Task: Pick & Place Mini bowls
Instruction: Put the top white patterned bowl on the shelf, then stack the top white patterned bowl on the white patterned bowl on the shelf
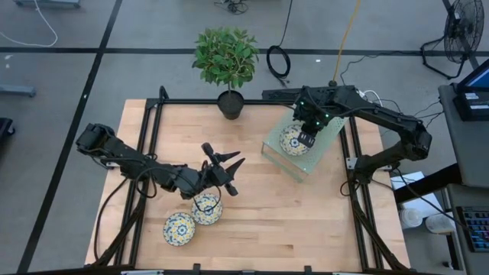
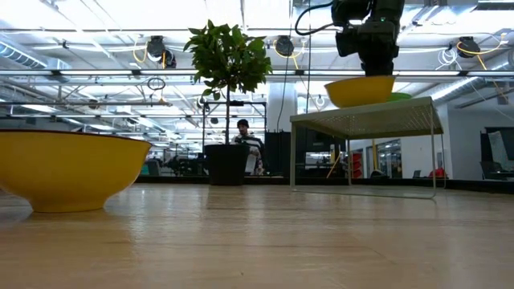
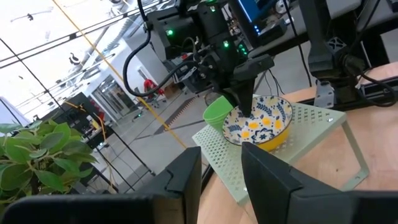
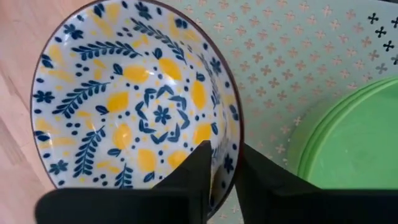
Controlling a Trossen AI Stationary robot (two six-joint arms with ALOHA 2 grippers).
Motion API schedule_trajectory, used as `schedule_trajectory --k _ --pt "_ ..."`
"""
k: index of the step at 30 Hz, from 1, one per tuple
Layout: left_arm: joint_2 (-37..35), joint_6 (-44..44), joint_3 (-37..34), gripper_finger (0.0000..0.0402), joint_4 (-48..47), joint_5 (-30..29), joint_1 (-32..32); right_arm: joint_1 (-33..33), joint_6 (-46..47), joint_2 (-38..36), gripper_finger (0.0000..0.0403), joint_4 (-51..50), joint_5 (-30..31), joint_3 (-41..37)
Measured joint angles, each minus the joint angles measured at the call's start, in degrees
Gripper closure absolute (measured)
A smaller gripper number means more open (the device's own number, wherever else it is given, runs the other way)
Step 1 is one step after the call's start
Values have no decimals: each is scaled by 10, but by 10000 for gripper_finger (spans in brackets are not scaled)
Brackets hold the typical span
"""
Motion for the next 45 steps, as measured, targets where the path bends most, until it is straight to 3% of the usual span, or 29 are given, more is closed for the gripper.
schedule_trajectory --k 13,20,31,34,39,42,45 --pt "0 0 0 286 -9 0 0 0 13 0 289 18 4 0" --pt "0 0 0 286 -10 0 0 0 13 -3 264 19 75 0" --pt "0 0 0 286 -10 0 0 13 13 -55 248 87 70 0" --pt "0 0 0 286 -10 0 0 27 11 -77 249 130 29 0" --pt "0 0 0 286 -16 -8 0 76 11 -111 248 223 -91 0" --pt "0 0 0 286 -15 -48 -3 121 13 -120 250 276 -147 0" --pt "0 0 0 286 -10 -107 -9 175 6 -122 254 314 -160 0"
